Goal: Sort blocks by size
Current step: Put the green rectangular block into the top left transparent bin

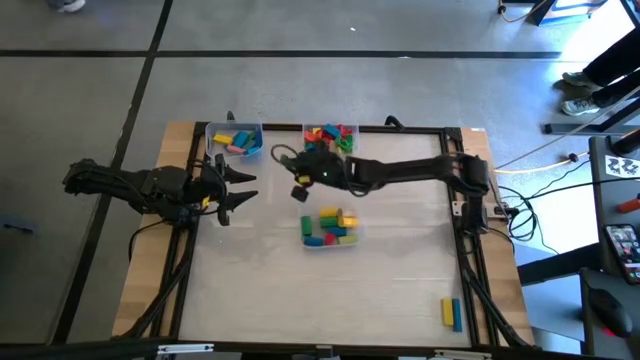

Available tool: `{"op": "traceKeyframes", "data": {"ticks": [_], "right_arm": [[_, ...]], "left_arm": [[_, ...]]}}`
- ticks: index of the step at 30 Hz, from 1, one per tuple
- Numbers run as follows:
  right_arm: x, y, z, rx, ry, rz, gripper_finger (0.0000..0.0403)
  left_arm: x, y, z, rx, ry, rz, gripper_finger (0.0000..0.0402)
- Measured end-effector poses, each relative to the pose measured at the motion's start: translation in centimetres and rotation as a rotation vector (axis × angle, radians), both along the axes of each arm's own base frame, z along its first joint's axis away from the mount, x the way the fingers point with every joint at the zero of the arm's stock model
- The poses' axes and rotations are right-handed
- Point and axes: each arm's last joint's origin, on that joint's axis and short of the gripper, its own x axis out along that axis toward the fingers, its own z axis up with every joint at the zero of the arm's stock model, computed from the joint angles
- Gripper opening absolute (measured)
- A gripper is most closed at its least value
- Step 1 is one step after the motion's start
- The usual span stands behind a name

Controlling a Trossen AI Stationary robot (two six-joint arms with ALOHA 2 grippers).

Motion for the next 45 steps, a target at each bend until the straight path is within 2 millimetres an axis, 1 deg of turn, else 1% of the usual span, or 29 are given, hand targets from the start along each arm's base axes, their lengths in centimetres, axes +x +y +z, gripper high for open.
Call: {"op": "traceKeyframes", "data": {"ticks": [5,14,20,22,25,27,32,35,38,42,45], "right_arm": [[1.3,-2.6,-1.7,0.015,-0.099,0.006,0.0113],[3.5,-5.1,-4.5,-0.013,-0.287,-0.023,0.0113],[5.8,-6.8,-4.7,-0.023,-0.356,-0.019,0.0113],[6.9,-7.0,-4.9,-0.025,-0.372,-0.013,0.0113],[8.3,-8.0,-4.8,-0.033,-0.403,0.002,0.0113],[9.2,-8.9,-4.7,-0.043,-0.42,0.021,0.0113],[11.0,-10.9,-5.4,-0.047,-0.41,0.005,0.0113],[11.6,-11.9,-5.7,-0.055,-0.433,-0.001,0.0113],[12.0,-12.6,-6.5,-0.058,-0.44,-0.005,0.0113],[12.2,-13.0,-7.9,-0.039,-0.425,-0.017,0.0114],[12.2,-13.0,-8.3,-0.01,-0.421,-0.026,0.013]], "left_arm": [[0.0,0.0,0.0,0.02,0.0,-0.001,0.0198],[0.0,0.0,0.1,0.026,-0.003,-0.002,0.0198],[0.0,0.0,0.1,0.04,0.0,-0.003,0.0198],[0.0,0.0,0.1,0.04,0.001,-0.002,0.0198],[0.0,0.0,0.1,0.04,0.0,-0.002,0.0198],[0.0,0.0,0.1,0.04,0.0,-0.002,0.0198],[0.0,0.0,0.1,0.029,-0.001,-0.002,0.0198],[0.0,0.0,0.1,0.029,-0.001,-0.002,0.0198],[0.0,0.0,0.1,0.029,0.0,-0.002,0.0198],[0.0,0.0,0.0,0.03,0.005,-0.002,0.0198],[0.0,0.0,0.0,0.032,0.012,-0.002,0.0198]]}}
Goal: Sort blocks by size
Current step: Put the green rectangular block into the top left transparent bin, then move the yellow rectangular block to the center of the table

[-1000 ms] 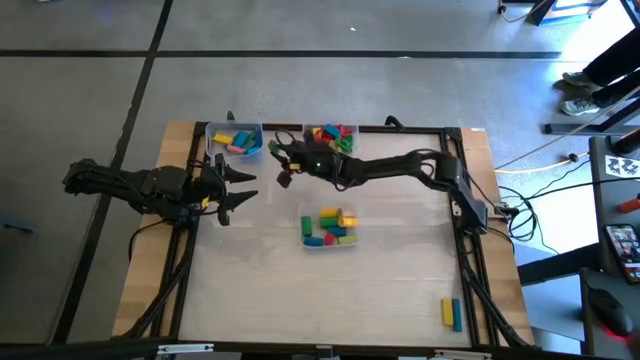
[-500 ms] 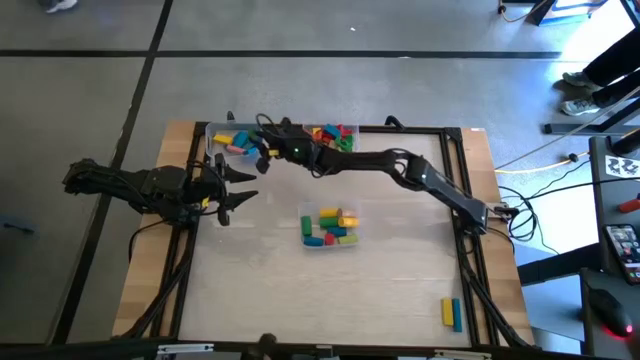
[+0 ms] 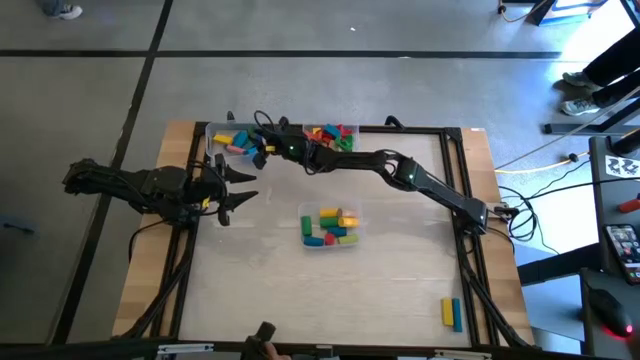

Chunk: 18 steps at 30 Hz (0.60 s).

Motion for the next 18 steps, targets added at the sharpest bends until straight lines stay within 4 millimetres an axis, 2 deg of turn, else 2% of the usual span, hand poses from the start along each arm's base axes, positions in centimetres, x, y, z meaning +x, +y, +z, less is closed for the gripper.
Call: {"op": "traceKeyframes", "data": {"ticks": [9,15,18], "right_arm": [[-0.1,0.0,0.6,0.017,-0.025,-0.002,0.0242],[-0.4,0.1,3.0,0.007,-0.043,-0.002,0.0276],[-1.0,0.3,5.4,0.011,-0.029,-0.002,0.0276]], "left_arm": [[0.0,0.0,0.0,-0.007,0.002,0.001,0.0198],[0.0,0.0,0.0,-0.024,-0.002,0.002,0.0198],[0.0,0.0,-0.1,-0.038,0.0,0.003,0.0198]]}}
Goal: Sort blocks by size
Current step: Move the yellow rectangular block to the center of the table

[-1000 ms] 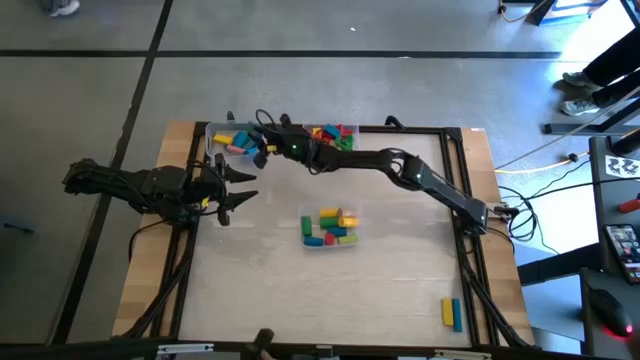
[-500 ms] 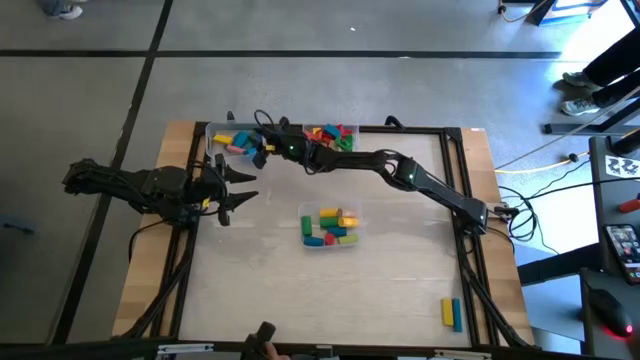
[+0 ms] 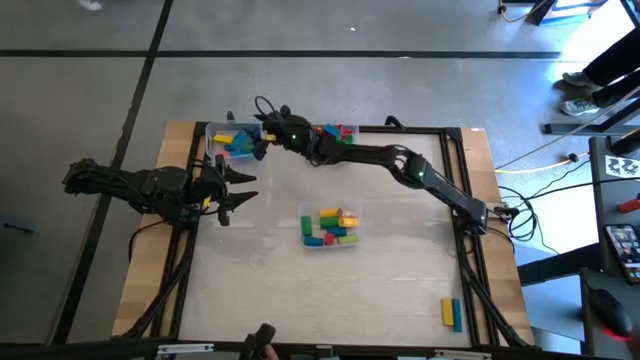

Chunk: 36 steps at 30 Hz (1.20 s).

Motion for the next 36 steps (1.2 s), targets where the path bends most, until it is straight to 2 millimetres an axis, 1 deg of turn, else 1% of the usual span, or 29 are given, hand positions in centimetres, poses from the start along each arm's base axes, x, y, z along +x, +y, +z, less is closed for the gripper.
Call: {"op": "traceKeyframes", "data": {"ticks": [4,10,12,16,20,25,29,32,36], "right_arm": [[-1.4,0.1,3.9,0.016,0.064,-0.022,0.0267],[-4.2,0.8,9.2,-0.036,0.194,-0.025,0.0254],[-5.4,1.5,11.0,-0.035,0.239,-0.015,0.025],[-7.9,3.3,13.8,-0.01,0.361,0.02,0.0244],[-10.9,6.1,16.3,0.02,0.494,0.065,0.024],[-14.9,10.7,17.9,0.112,0.713,0.137,0.0238],[-17.3,14.5,18.7,0.193,0.821,0.174,0.0238],[-18.4,17.1,18.8,0.252,0.874,0.193,0.0238],[-19.5,20.3,18.1,0.326,0.974,0.196,0.0238]], "left_arm": [[0.0,0.0,0.0,-0.003,-0.001,0.0,0.0198],[0.0,0.0,0.0,-0.003,-0.001,0.0,0.0198],[0.0,0.0,0.0,-0.003,0.0,0.0,0.0198],[0.0,0.0,0.0,-0.01,-0.003,0.001,0.0198],[0.0,0.0,0.0,-0.011,-0.003,0.001,0.0198],[0.0,0.0,0.0,-0.027,-0.008,0.002,0.0198],[0.0,0.0,0.1,-0.029,-0.014,0.002,0.0198],[0.0,0.0,0.1,-0.028,-0.014,0.002,0.0198],[0.0,0.0,0.1,-0.026,-0.012,0.001,0.0198]]}}
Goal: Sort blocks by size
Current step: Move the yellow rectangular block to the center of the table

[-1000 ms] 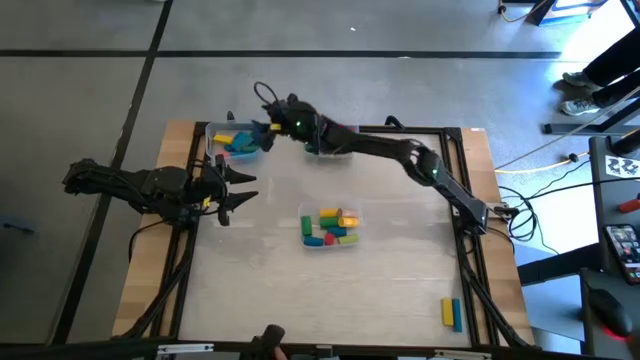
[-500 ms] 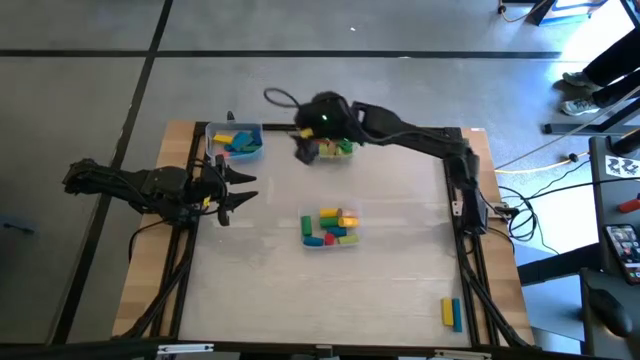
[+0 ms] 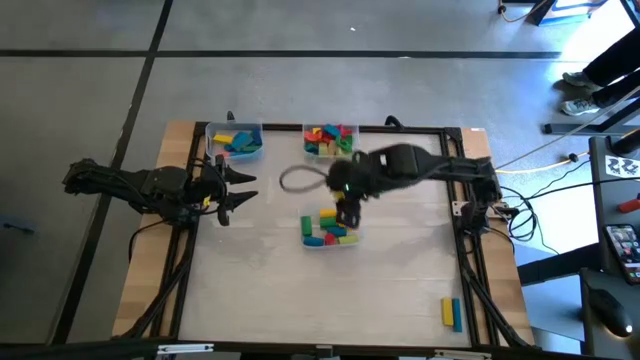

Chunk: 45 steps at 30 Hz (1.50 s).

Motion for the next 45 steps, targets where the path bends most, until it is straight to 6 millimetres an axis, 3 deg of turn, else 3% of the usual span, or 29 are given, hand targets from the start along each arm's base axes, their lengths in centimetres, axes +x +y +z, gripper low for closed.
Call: {"op": "traceKeyframes", "data": {"ticks": [6,10,19,25,33,39,45], "right_arm": [[-1.7,4.9,-1.5,0.036,0.144,-0.053,0.0238],[-2.6,8.7,-2.9,0.007,0.192,0.017,0.0238],[-5.2,13.8,-8.7,0.016,0.398,-0.143,0.0238],[-8.2,16.9,-13.0,0.035,0.562,-0.287,0.0238],[-12.5,19.5,-19.1,0.1,0.798,-0.451,0.0238],[-15.1,20.7,-23.0,0.213,0.957,-0.418,0.0234],[-16.7,21.7,-24.7,0.32,1.07,-0.331,0.0171]], "left_arm": [[0.0,0.0,0.0,-0.002,0.003,0.0,0.0198],[0.0,0.0,-0.1,-0.002,0.004,0.0,0.0198],[0.0,0.0,0.0,-0.003,0.002,0.0,0.0198],[0.0,0.0,0.0,-0.045,-0.008,0.004,0.0198],[0.0,0.0,0.0,-0.021,-0.002,0.002,0.0198],[0.0,0.0,0.0,-0.022,-0.002,0.002,0.0198],[0.0,0.0,0.0,-0.019,-0.001,0.002,0.0198]]}}
